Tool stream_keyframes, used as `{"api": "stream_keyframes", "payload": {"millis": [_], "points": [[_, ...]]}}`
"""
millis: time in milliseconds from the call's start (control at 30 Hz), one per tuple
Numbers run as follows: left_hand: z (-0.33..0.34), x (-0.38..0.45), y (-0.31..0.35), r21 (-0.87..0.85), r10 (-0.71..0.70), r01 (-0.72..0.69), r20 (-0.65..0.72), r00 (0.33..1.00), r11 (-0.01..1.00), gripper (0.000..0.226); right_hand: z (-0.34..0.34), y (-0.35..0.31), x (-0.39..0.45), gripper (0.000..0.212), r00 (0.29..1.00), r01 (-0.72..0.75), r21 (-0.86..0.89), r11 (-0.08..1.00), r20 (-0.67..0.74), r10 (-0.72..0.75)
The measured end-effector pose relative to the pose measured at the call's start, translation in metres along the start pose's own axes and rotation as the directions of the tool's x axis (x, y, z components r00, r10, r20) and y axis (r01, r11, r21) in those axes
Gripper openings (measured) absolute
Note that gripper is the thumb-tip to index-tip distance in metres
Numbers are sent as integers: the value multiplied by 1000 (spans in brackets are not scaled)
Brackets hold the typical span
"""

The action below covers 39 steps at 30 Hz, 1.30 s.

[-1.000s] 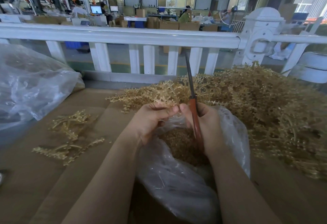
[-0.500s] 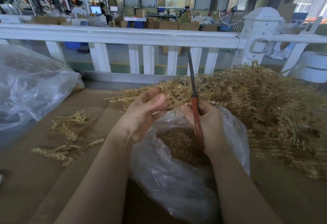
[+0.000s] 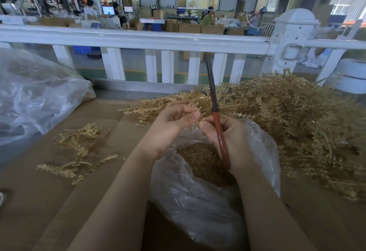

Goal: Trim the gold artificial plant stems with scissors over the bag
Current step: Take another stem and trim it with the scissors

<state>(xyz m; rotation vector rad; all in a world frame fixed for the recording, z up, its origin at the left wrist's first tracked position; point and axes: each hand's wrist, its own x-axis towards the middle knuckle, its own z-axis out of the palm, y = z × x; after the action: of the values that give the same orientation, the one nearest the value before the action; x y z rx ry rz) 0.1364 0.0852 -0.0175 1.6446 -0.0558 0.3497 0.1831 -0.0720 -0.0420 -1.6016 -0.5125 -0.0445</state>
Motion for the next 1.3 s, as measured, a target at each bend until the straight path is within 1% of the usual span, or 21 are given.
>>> {"api": "stream_keyframes", "payload": {"millis": [33,133,167,233,300,400,467,533,600,700,833,1067,1200,1300], "points": [[0,0,0,-4,29,-29,9,1000,1000,26,0,0,0,35,1000,-3,-3,1000,-2,3],[0,0,0,-55,97,-96,10,995,994,18,-2,-2,0,22,1000,-5,-33,999,-7,5],[-1,0,0,-60,111,-110,6,994,992,14,-2,-3,0,21,1000,-2,-47,999,-10,1],[-1,0,1,-53,122,-122,-17,992,991,8,-1,-5,0,27,1000,-3,-66,998,-12,2],[-1,1,2,-30,137,-139,-62,989,990,13,-1,-7,-3,36,1000,-6,-91,996,-17,4],[-4,1,4,-10,171,-175,-162,972,984,14,-1,-7,-5,49,999,-8,-214,977,-35,1],[-5,1,5,-27,173,-182,-210,962,983,12,-1,-4,-6,47,999,8,-322,947,-40,-22],[-5,0,5,-41,162,-176,-231,959,983,13,-1,-2,-6,46,998,40,-424,905,-32,-59],[-6,2,5,-47,154,-170,-232,960,984,17,1,-1,-6,51,995,75,-510,857,-20,-100],[-5,3,5,-38,163,-177,-233,959,984,18,1,1,-5,54,990,108,-586,803,-14,-143],[-8,4,3,-30,187,-196,-200,962,980,19,1,2,-5,51,987,122,-596,794,-11,-160],[-8,2,2,-23,211,-215,-133,968,976,14,1,4,-5,50,986,106,-597,796,-41,-162],[-7,1,3,-60,204,-214,-131,970,975,14,0,4,-6,46,984,115,-591,798,-44,-174],[-8,2,2,-67,203,-213,-137,970,975,16,0,3,-6,51,982,122,-605,786,-42,-185]]}}
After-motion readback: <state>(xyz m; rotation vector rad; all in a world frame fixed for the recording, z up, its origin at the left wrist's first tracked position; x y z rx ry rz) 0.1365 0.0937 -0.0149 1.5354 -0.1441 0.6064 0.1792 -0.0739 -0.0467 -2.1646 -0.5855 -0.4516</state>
